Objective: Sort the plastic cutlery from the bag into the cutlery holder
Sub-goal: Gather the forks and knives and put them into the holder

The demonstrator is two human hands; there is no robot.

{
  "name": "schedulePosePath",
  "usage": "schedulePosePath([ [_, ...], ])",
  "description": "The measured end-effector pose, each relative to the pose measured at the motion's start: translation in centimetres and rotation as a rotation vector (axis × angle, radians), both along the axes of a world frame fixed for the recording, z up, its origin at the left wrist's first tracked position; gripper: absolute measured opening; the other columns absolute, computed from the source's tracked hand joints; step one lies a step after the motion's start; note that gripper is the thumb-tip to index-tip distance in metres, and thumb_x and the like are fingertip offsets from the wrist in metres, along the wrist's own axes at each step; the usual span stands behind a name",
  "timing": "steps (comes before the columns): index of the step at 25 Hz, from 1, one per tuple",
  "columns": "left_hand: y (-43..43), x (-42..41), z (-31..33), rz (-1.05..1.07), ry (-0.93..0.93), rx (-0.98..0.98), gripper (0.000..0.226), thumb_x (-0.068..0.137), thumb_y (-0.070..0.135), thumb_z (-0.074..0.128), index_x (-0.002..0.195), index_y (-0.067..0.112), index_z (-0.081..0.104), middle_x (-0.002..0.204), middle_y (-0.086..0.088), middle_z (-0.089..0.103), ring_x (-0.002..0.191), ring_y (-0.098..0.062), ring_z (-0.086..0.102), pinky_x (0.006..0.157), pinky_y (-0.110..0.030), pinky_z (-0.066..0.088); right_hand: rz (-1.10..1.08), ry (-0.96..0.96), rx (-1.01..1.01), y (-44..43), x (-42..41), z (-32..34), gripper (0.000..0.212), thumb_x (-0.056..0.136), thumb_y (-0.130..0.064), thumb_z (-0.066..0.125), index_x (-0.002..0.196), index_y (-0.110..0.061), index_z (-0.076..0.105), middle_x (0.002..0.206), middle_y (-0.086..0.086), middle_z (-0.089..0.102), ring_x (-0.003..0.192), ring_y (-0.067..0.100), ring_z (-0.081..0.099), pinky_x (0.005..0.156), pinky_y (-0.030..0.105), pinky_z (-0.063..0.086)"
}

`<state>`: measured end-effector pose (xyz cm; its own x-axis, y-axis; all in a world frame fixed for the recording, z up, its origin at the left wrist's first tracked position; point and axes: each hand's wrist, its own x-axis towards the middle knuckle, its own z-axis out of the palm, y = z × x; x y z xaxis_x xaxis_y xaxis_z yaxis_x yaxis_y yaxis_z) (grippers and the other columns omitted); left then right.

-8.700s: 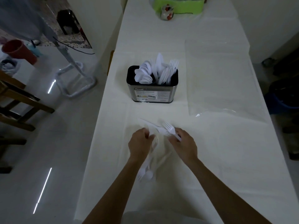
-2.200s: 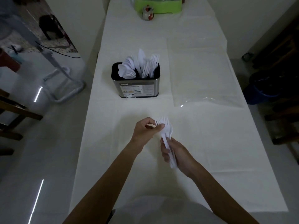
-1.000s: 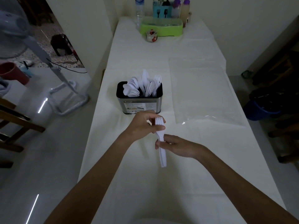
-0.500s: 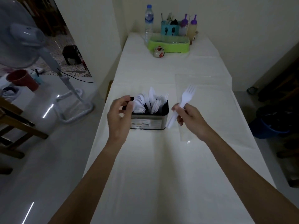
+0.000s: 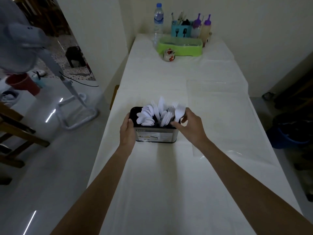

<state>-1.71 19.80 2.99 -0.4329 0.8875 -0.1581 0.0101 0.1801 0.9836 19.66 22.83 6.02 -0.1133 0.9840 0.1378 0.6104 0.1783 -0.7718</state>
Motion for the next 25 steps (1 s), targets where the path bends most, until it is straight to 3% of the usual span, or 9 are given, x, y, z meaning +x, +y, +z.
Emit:
schedulePosePath([
  [2, -0.1, -0.1, -0.5, 0.002, 0.026, 0.02, 0.04, 0.102, 0.016, 0.03, 0.14, 0.01, 0.041, 0.141, -0.008, 0.048, 0.128, -0.02, 0.046, 0.107, -0.028, 0.035, 0.027, -0.069, -0.002, 0.2, 0.1, 0.3, 0.039, 0.074, -0.031, 0.077, 0.092, -0.007, 0.053, 0.078, 0.004, 0.056, 0.074, 0.02, 0.053, 0.066, 0.033, 0.04],
  [7, -0.1, 0.0, -1.0, 0.021, 0.014, 0.029, 0.041, 0.102, 0.018, 0.03, 0.141, 0.011, 0.039, 0.141, -0.009, 0.048, 0.128, -0.021, 0.045, 0.107, -0.029, 0.036, 0.097, -0.065, 0.021, -0.2, 0.3, -0.2, 0.036, 0.078, -0.029, 0.073, 0.107, -0.015, 0.057, 0.093, -0.004, 0.058, 0.082, 0.013, 0.051, 0.069, 0.01, 0.034],
  [10, -0.2, -0.1, -0.9, 0.008, 0.026, 0.041, 0.041, 0.103, 0.019, 0.03, 0.142, 0.01, 0.039, 0.141, -0.007, 0.047, 0.129, -0.019, 0.045, 0.107, -0.027, 0.035, 0.081, 0.002, 0.112, -1.2, 0.1, -0.3, 0.037, 0.084, -0.021, 0.068, 0.117, -0.012, 0.053, 0.111, -0.001, 0.056, 0.092, 0.016, 0.055, 0.075, 0.009, 0.035],
  [12, -0.1, -0.1, -1.0, 0.005, 0.034, 0.036, 0.041, 0.103, 0.019, 0.03, 0.141, 0.01, 0.039, 0.142, -0.008, 0.047, 0.13, -0.02, 0.044, 0.112, -0.033, 0.033, 0.098, -0.038, 0.21, -2.2, 0.0, -0.5, 0.04, 0.091, -0.018, 0.059, 0.128, -0.009, 0.046, 0.126, 0.004, 0.05, 0.11, 0.019, 0.053, 0.088, 0.014, 0.038],
  [14, -0.1, -0.1, -1.2, 0.007, 0.031, 0.033, 0.041, 0.103, 0.019, 0.03, 0.141, 0.01, 0.039, 0.142, -0.008, 0.047, 0.131, -0.021, 0.044, 0.113, -0.037, 0.033, 0.146, -0.136, 0.234, -3.4, -0.1, -0.8, 0.047, 0.097, -0.017, 0.046, 0.141, -0.007, 0.035, 0.144, 0.007, 0.04, 0.132, 0.017, 0.04, 0.105, 0.02, 0.032],
  [16, 0.0, -0.3, -0.9, 0.002, 0.034, 0.002, 0.041, 0.102, 0.02, 0.031, 0.141, 0.011, 0.04, 0.142, -0.008, 0.047, 0.13, -0.021, 0.044, 0.112, -0.036, 0.034, 0.193, -0.189, 0.193, -3.9, -0.4, -0.5, 0.052, 0.099, -0.018, 0.039, 0.148, -0.009, 0.023, 0.154, 0.005, 0.028, 0.142, 0.013, 0.027, 0.113, 0.022, 0.026],
  [21, -2.1, 0.4, -0.8, 0.057, -0.019, -0.035, 0.04, 0.102, 0.024, 0.032, 0.139, 0.014, 0.043, 0.14, -0.005, 0.049, 0.128, -0.018, 0.045, 0.108, -0.03, 0.035, 0.228, -0.211, 0.143, -4.5, 0.4, 0.6, 0.06, 0.1, -0.026, 0.039, 0.15, -0.01, 0.009, 0.159, 0.004, 0.013, 0.145, 0.01, 0.013, 0.114, 0.015, 0.009],
  [25, -7.6, 4.2, -2.4, 0.166, -0.08, -0.095, 0.04, 0.102, 0.018, 0.035, 0.139, 0.007, 0.041, 0.143, -0.008, 0.044, 0.133, -0.019, 0.04, 0.107, -0.025, 0.031, 0.143, -0.201, 0.08, -7.0, 3.9, 0.7, 0.06, 0.1, -0.03, 0.038, 0.15, -0.01, 0.011, 0.159, 0.002, 0.014, 0.145, 0.009, 0.012, 0.114, 0.016, 0.008],
])
